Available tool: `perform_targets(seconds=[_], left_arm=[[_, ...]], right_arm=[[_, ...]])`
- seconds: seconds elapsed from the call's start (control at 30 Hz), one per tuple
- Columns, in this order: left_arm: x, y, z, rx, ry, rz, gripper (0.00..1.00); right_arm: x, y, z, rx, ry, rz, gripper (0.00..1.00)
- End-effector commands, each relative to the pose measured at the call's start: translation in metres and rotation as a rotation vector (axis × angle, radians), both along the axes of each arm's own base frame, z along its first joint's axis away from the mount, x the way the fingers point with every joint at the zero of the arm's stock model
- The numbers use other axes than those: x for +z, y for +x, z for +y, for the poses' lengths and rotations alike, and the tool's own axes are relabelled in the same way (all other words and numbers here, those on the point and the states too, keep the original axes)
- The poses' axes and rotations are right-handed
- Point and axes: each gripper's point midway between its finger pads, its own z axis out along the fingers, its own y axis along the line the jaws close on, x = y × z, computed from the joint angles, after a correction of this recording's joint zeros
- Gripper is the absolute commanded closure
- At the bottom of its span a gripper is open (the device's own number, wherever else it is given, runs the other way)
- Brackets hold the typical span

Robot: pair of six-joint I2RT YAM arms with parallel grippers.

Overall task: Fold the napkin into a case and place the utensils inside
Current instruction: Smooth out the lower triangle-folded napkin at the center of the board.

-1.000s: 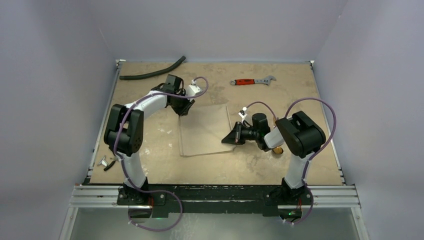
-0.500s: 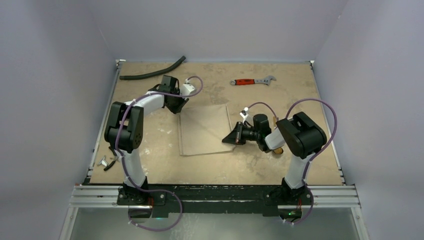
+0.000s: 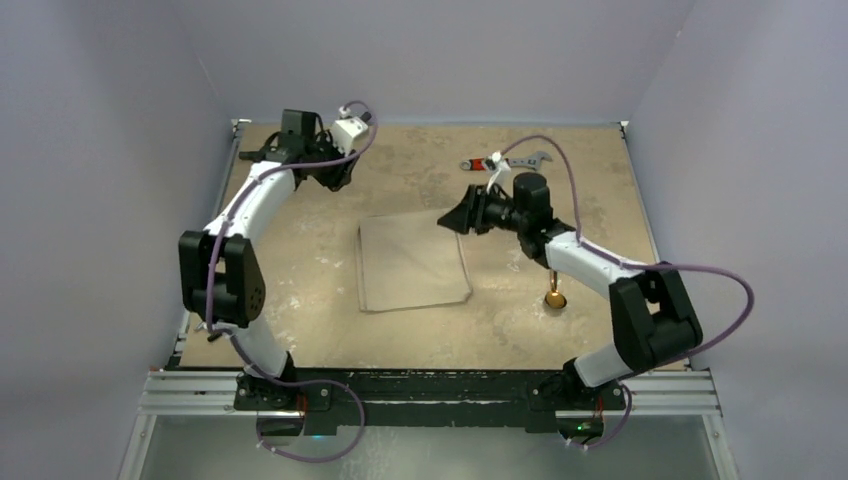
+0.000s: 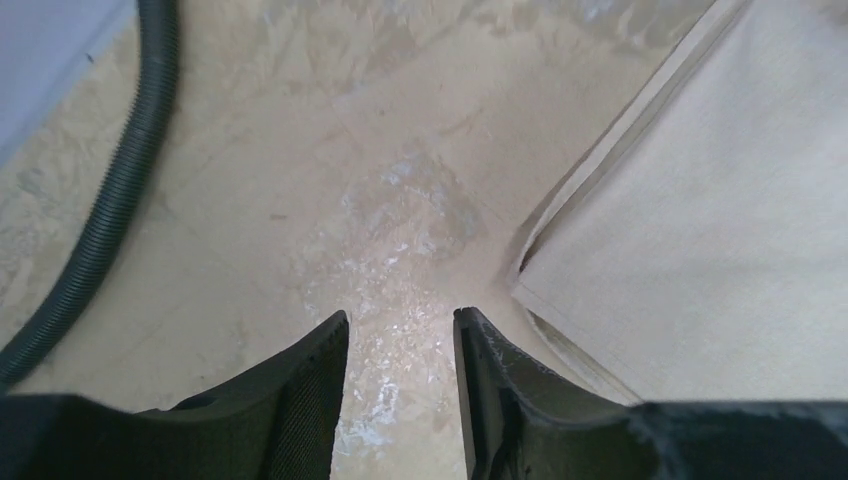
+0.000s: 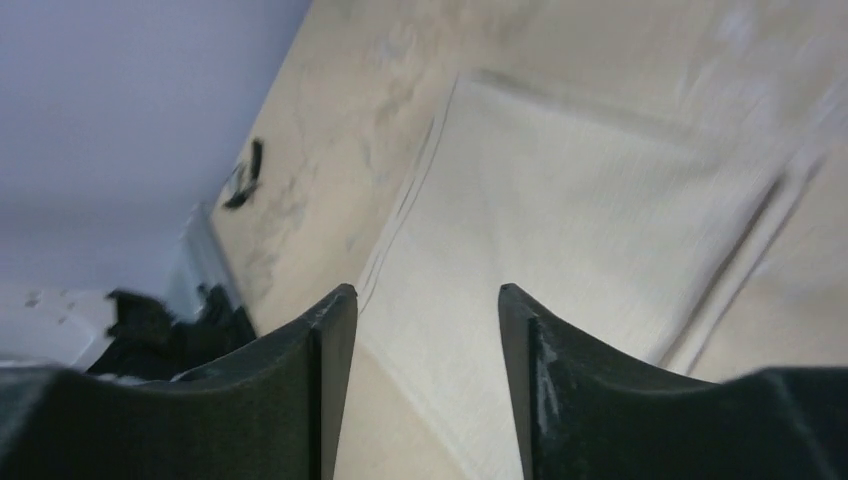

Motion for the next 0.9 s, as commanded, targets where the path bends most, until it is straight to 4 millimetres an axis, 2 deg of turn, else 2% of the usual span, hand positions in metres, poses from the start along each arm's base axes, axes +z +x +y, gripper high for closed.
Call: perform_targets(seconds=[0.0, 0.03, 0.07, 0.1, 0.13, 0.2, 0.27, 0.33, 0.4, 0.53, 0.6, 0.63, 0.7, 0.73, 0.8, 0.87], left_arm=[[0.057, -0.041, -0.029, -0.184, -0.169, -0.006, 0.55], [0.055, -0.062, -0.042, -0.283, -0.198, 0.021, 0.55], [0.047, -0.084, -0.054, -0.369, -0.209, 0.044, 0.55], [0.035, -0.103, -0.063, -0.426, -0.184, 0.055, 0.55], [0.021, -0.12, -0.073, -0.479, -0.127, 0.055, 0.55], [-0.006, -0.148, -0.081, -0.546, -0.039, 0.051, 0.54], [-0.018, -0.161, -0.081, -0.572, -0.025, 0.055, 0.54], [-0.023, -0.163, -0.076, -0.574, 0.004, 0.042, 0.54], [-0.023, -0.163, -0.071, -0.581, 0.03, 0.013, 0.53], [-0.003, -0.152, -0.07, -0.577, 0.057, -0.086, 0.51], [0.01, -0.141, -0.068, -0.552, 0.076, -0.133, 0.5], [0.016, -0.131, -0.066, -0.508, 0.079, -0.16, 0.44], [0.016, -0.105, -0.052, -0.342, 0.115, -0.19, 0.38], [0.008, -0.102, -0.044, -0.334, 0.146, -0.165, 0.37], [-0.007, -0.113, -0.036, -0.421, 0.167, -0.052, 0.35], [-0.011, -0.132, -0.039, -0.515, 0.146, 0.024, 0.34]], right_arm=[[0.06, 0.034, -0.023, -0.093, -0.19, -0.253, 0.32], [0.082, 0.043, -0.027, -0.143, -0.182, -0.32, 0.23], [0.1, 0.059, -0.036, -0.247, -0.176, -0.349, 0.08], [0.109, 0.067, -0.04, -0.293, -0.162, -0.34, 0.02], [0.117, 0.073, -0.041, -0.31, -0.154, -0.349, 0.01], [0.123, 0.087, -0.041, -0.341, -0.131, -0.349, 0.01], [0.131, 0.1, -0.037, -0.328, -0.145, -0.375, 0.01], [0.145, 0.121, -0.052, -0.381, -0.318, -0.495, 0.01], [0.159, 0.127, -0.068, -0.453, -0.444, -0.587, 0.01], [0.188, 0.119, -0.103, -0.549, -0.565, -0.741, 0.01], [0.195, 0.121, -0.119, -0.619, -0.619, -0.77, 0.01], [0.196, 0.125, -0.126, -0.656, -0.644, -0.76, 0.01], [0.188, 0.129, -0.124, -0.623, -0.67, -0.711, 0.01], [0.189, 0.126, -0.115, -0.566, -0.657, -0.705, 0.01], [0.186, 0.114, -0.098, -0.434, -0.626, -0.71, 0.01], [0.182, 0.104, -0.098, -0.397, -0.642, -0.743, 0.01]])
